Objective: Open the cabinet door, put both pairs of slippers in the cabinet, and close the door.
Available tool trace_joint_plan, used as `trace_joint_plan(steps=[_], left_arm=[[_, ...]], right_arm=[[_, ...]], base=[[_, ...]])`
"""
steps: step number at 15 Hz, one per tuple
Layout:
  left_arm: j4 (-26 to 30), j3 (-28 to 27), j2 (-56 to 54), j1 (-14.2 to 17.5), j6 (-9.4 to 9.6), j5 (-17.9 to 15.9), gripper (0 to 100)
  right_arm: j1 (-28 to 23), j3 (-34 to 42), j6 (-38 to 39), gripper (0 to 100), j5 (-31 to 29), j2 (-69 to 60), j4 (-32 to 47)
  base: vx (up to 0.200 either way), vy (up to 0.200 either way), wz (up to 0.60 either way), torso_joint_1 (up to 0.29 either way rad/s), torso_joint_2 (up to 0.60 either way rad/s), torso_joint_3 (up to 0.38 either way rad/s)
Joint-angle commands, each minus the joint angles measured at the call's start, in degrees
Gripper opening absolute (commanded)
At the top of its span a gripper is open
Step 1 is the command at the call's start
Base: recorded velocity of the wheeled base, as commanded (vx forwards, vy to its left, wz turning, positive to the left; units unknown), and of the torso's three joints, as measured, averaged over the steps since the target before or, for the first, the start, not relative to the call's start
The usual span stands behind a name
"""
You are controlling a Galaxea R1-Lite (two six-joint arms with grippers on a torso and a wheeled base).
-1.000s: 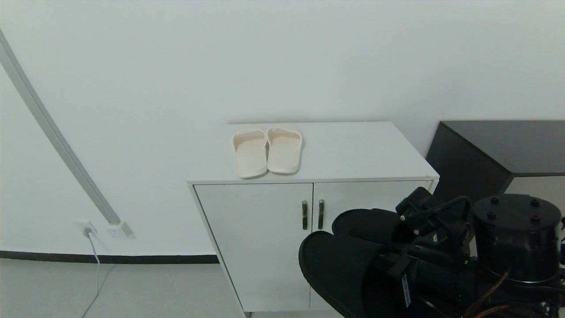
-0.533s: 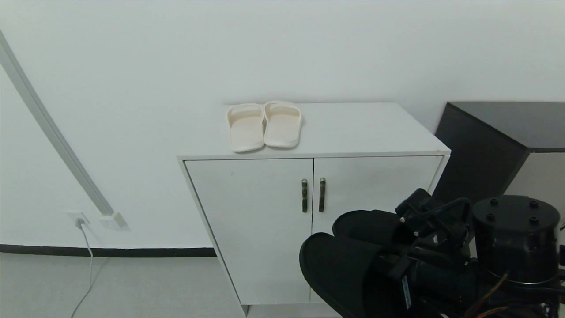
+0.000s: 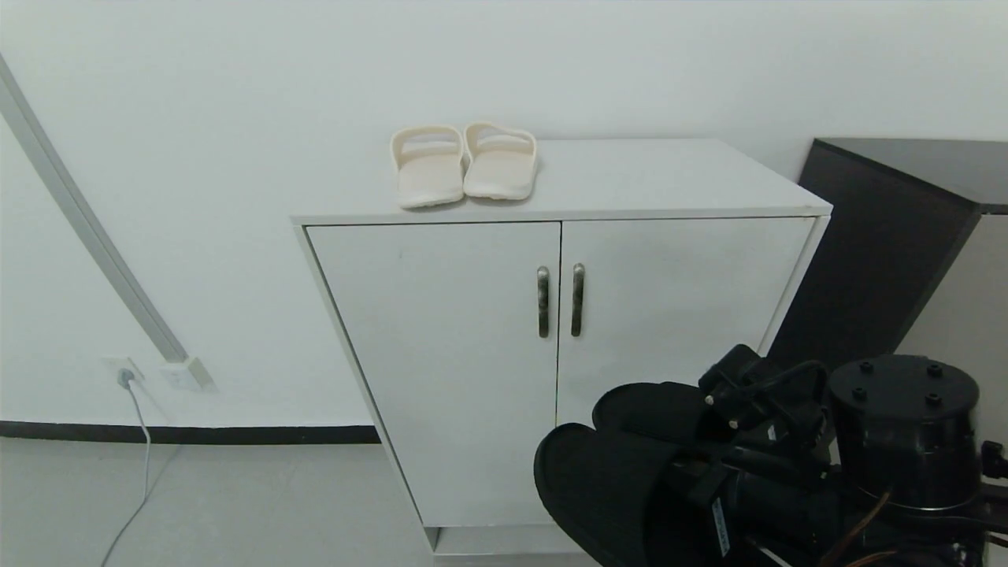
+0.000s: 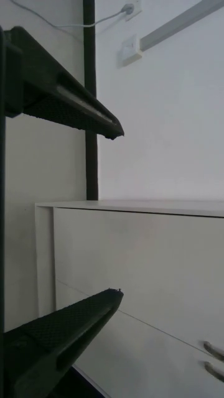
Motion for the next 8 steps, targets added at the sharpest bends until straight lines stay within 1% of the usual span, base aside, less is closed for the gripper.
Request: trace_joint_plan(steps=[1, 3, 4, 7, 8], left_arm=[[0.0, 0.0, 0.0, 0.0, 0.0, 0.1, 100], [0.0, 0.0, 0.0, 0.0, 0.53, -0.1, 100], [-0.1, 0.0, 0.0, 0.0, 0.88, -0.1, 100], [0.0, 0.0, 0.1, 0.0, 0.79, -0.1, 100], [0.0, 0.0, 0.1, 0.0, 1.05, -0.7, 100]], right_arm=[[0.1, 0.2, 0.1, 0, 0.0, 1.0, -0.2], [0.5, 0.7, 0.1, 0, -0.2, 2.1, -3.5], [0.5, 2.0, 0.1, 0, -0.2, 2.4, -6.8], [0.5, 2.7, 0.0, 0, -0.2, 2.9, -8.0], [0.5, 2.7, 0.0, 0, -0.2, 3.0, -8.0]], base=[[0.0, 0.0, 0.0, -0.129, 0.48, 0.325], [0.0, 0.0, 0.0, -0.124, 0.46, 0.342], [0.0, 0.0, 0.0, -0.095, 0.46, 0.344], [0.0, 0.0, 0.0, -0.08, 0.45, 0.362], [0.0, 0.0, 0.0, -0.036, 0.44, 0.383]])
